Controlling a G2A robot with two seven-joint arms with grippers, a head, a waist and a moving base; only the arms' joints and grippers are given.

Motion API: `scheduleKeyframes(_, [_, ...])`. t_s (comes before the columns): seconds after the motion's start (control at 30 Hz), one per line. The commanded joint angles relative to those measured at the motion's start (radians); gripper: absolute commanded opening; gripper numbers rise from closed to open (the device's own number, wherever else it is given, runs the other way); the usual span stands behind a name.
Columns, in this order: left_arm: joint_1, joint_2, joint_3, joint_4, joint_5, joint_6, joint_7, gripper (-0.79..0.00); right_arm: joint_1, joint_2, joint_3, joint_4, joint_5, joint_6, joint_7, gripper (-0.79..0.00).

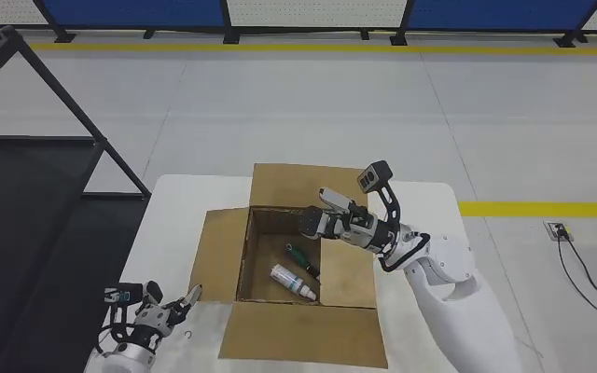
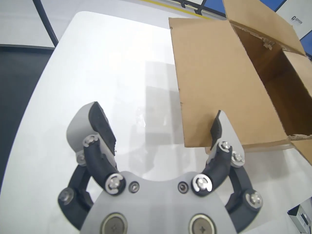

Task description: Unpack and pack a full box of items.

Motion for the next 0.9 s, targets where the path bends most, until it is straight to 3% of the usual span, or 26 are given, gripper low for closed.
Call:
scheduleKeyframes(0.0, [-0.004,0.0,0.001,0.001,0.017,0.003,-0.002,0.0,-0.008,0.003,0.009,-0.003,-0.001,0.002,0.002,0.0])
scheduleKeyframes(0.17, [0.006,0.003,-0.079,-0.063,0.006,0.012,0.012,0.0,-0.028,0.009,0.023,-0.019,-0.01,0.009,0.003,0.0])
scheduleKeyframes(0.6, [-0.003,0.014,-0.303,-0.345,-0.093,-0.028,-0.06,0.0,-0.084,0.031,0.097,-0.048,-0.036,0.011,0.013,0.0])
scheduleKeyframes(0.73, [-0.055,0.02,-0.288,-0.421,-0.137,-0.063,-0.135,0.0,-0.129,0.047,0.169,-0.065,-0.055,0.005,0.018,0.0])
scheduleKeyframes(0.87, [-0.17,0.029,-0.179,-0.428,-0.184,-0.094,-0.253,0.0,-0.202,0.065,0.267,-0.099,-0.052,-0.014,0.022,0.0])
